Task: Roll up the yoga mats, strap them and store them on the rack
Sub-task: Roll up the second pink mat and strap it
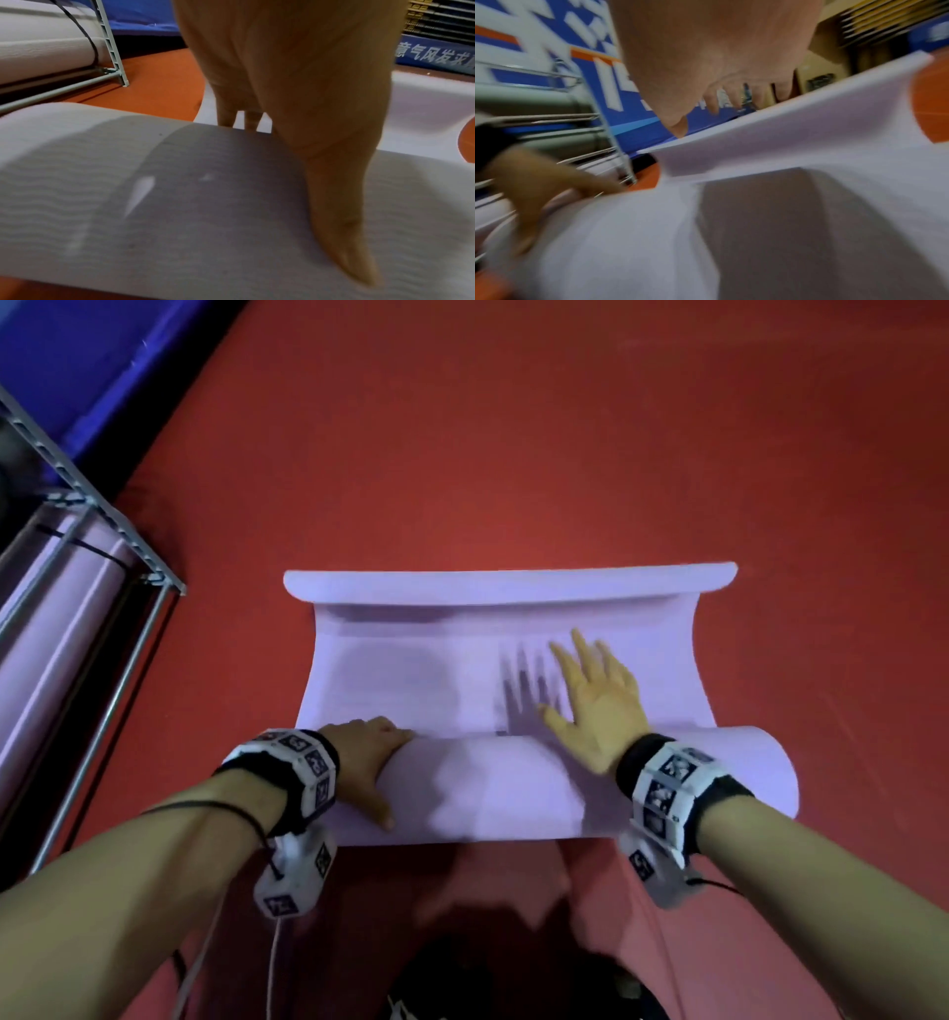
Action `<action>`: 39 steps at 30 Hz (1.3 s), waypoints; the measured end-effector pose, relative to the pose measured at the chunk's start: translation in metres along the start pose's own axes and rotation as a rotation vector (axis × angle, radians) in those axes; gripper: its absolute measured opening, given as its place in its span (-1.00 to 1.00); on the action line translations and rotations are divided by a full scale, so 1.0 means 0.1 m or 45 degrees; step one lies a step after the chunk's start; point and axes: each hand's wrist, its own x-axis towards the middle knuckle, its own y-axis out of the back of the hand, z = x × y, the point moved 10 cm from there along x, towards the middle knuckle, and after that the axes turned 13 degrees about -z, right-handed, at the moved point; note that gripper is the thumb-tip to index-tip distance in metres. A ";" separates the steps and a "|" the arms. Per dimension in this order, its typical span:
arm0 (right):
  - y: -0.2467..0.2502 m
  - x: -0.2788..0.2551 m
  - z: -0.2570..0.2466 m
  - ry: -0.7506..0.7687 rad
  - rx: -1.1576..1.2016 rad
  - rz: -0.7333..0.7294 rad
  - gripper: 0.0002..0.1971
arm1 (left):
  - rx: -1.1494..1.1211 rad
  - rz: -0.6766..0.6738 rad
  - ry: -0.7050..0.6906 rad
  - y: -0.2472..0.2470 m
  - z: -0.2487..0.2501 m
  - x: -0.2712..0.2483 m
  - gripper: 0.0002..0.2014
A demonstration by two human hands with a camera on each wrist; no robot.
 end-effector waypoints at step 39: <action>-0.70 -0.51 0.03 0.009 -0.298 -0.417 0.07 | 0.248 0.066 0.108 -0.27 0.09 -0.29 0.22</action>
